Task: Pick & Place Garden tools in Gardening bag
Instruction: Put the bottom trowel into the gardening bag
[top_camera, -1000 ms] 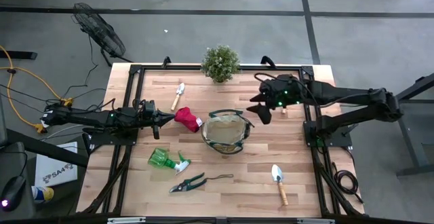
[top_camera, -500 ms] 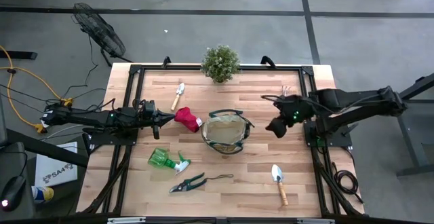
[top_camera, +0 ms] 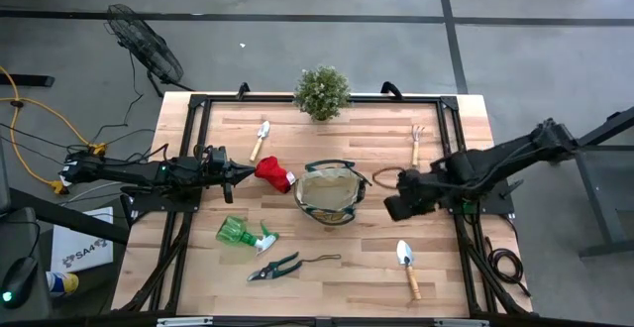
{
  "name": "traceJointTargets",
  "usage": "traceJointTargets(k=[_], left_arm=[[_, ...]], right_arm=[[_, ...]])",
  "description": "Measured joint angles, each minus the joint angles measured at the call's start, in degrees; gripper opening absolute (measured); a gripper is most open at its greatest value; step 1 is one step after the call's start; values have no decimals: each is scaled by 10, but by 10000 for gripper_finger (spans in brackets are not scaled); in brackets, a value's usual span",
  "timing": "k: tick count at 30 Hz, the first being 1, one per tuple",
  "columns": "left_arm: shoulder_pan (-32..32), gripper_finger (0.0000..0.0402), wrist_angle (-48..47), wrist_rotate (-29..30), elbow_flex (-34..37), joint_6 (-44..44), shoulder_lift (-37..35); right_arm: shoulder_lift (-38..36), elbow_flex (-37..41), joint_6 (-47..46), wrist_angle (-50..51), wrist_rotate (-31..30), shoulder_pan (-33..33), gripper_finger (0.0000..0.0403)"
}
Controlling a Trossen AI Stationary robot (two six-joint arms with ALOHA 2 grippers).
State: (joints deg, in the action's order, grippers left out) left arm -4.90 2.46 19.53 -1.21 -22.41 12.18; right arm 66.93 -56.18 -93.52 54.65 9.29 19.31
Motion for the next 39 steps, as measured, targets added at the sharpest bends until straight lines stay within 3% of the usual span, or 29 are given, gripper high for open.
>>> traceJointTargets(k=[9,14,26,39], left_arm=[[0,2,0,0,0,0,0],[0,2,0,0,0,0,0],[0,2,0,0,0,0,0],[0,2,0,0,0,0,0]], right_arm=[[63,0,-228,-38,18,121,227],[106,0,-309,-80,16,175,227],[165,0,-340,-121,9,266,227],[245,0,-367,-139,-50,347,227]])
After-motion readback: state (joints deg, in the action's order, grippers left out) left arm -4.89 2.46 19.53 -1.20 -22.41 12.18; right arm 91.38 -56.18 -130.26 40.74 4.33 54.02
